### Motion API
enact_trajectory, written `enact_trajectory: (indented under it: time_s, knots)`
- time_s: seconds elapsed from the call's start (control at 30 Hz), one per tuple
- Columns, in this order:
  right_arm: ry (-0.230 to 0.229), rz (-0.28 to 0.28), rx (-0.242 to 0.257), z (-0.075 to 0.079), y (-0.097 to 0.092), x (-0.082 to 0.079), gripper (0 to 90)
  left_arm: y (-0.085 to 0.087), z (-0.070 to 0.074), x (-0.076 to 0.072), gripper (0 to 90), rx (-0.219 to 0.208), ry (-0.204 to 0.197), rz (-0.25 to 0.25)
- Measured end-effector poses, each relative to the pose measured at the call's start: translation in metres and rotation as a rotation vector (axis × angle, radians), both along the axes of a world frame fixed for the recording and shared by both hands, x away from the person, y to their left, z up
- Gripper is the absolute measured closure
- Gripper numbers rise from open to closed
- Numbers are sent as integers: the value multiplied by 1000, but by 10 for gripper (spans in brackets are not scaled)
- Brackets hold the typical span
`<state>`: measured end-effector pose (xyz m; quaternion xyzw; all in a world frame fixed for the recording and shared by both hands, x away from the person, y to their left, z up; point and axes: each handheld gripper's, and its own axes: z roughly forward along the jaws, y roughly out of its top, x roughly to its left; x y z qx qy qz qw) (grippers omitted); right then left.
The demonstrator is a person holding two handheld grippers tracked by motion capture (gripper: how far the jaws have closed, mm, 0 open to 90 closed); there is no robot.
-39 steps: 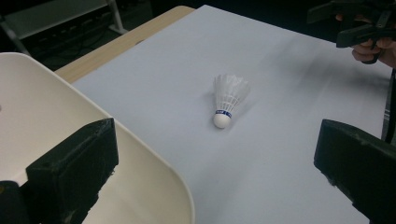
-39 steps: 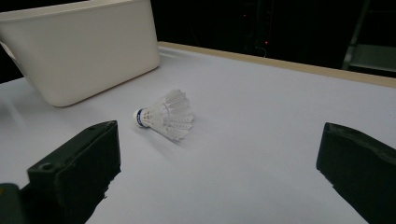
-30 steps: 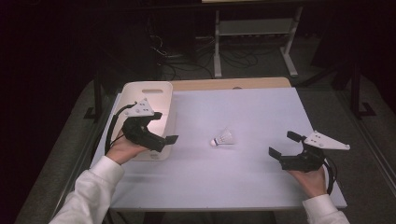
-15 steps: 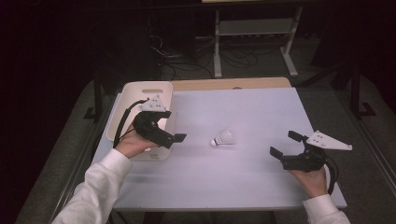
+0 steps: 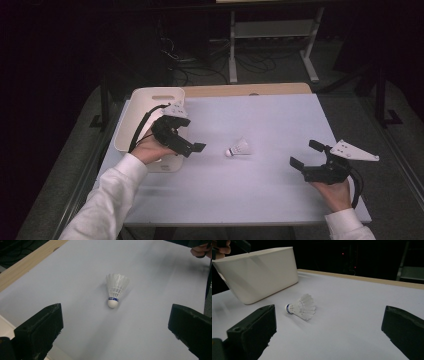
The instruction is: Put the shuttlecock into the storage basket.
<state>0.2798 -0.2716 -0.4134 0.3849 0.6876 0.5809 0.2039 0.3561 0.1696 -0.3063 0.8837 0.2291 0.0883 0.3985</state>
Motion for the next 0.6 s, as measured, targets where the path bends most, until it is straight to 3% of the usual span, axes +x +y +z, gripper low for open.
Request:
enact_trajectory:
  time_s: [0.33, 0.6]
  knots:
    - [-2, 7, 4, 0, 1, 0, 0, -19, -4, 4, 0, 28, 27, -42]
    - [-2, 14, 7, 0, 1, 0, 0, -31, -6, 8, 0, 57, 54, -45]
